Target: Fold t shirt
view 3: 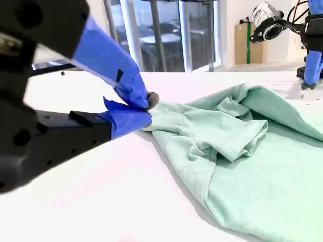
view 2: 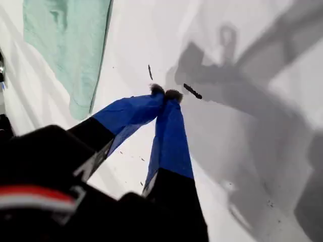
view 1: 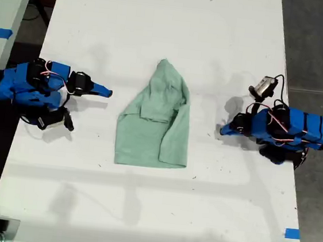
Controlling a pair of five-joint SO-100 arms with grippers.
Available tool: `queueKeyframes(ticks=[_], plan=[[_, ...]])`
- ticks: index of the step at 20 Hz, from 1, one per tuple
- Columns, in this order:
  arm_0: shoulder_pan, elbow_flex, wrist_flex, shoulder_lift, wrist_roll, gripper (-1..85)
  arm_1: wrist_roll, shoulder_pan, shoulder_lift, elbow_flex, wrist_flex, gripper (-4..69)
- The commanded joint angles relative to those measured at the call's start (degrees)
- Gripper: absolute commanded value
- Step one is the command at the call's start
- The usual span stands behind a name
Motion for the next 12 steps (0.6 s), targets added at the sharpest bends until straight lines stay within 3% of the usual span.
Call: queueKeyframes(ticks=[1,12], plan=[[-0.44,0.44,-0.26,0.44,-0.88,-0.2,0.79,-0.62,0.53,1.23,-0.26,-0.1],[-0.35,0.44,-0.18,0.44,-0.88,-0.2,1.76,-0.09,0.53,1.85,-0.26,-0.2]])
